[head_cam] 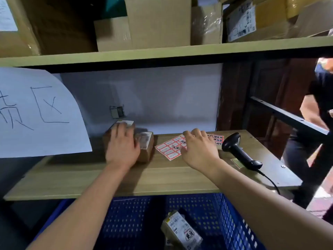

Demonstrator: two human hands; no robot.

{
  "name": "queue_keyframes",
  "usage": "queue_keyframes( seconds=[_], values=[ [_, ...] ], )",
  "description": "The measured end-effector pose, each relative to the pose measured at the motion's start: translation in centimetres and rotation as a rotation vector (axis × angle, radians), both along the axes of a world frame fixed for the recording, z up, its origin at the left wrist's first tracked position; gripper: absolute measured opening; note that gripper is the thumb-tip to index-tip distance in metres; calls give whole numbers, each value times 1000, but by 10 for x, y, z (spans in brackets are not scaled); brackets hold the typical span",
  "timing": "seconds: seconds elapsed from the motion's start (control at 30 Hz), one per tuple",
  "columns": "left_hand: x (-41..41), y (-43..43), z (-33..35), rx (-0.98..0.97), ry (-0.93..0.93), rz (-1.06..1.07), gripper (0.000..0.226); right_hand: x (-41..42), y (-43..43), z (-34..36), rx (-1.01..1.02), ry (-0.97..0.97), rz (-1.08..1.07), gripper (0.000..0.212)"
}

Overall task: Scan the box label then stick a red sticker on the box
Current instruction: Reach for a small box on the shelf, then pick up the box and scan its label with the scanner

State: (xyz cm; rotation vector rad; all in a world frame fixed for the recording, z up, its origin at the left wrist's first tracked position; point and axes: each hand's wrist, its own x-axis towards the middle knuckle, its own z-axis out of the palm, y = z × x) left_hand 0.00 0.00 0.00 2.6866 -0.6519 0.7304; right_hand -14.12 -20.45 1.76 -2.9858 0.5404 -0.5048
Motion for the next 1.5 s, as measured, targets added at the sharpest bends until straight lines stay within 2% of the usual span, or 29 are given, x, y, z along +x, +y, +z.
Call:
queue_keyframes(
  seconds=[0.07, 0.17, 0.37, 0.5, 0.6, 0.73, 0.8, 0.9, 1.0, 1.23, 1.37, 1.5],
  values=[
    [9, 9, 1, -96, 90, 24, 54, 5, -2, -2, 8, 8, -1, 57],
    [24, 22, -5, -33, 63, 114, 56, 8, -5, -8, 28, 18, 6, 59],
    [35, 31, -25, -117, 81, 59, 61, 5, -26, -22, 90, 27, -33, 61],
    [26, 32, -34, -187, -66, 33, 56, 0, -45, -34, 105, 38, -49, 61],
    [8, 23, -35, -323, -111, 0, 51, -4, -57, -40, 76, 7, -67, 60],
    [-14, 15, -48, -365, -399, -137, 44, -11, -78, -46, -5, -66, -328, 60],
    [-29, 8, -55, -362, -494, -186, 41, -15, -91, -50, 47, -44, -459, 71],
    [-59, -3, -65, -345, -527, -274, 40, -22, -110, -56, 197, -25, -538, 84],
    [-79, -10, -74, -322, -519, -346, 41, -26, -128, -63, 312, -19, -566, 70],
    [-98, -17, -88, -295, -518, -481, 42, -31, -135, -61, 323, -31, -532, 48],
    [-99, -17, -98, -285, -507, -487, 44, -41, -120, -45, 404, -252, -454, 40],
    [-93, -18, -105, -289, -552, -451, 45, -65, -70, -8, 607, -557, -256, 17]
  ],
)
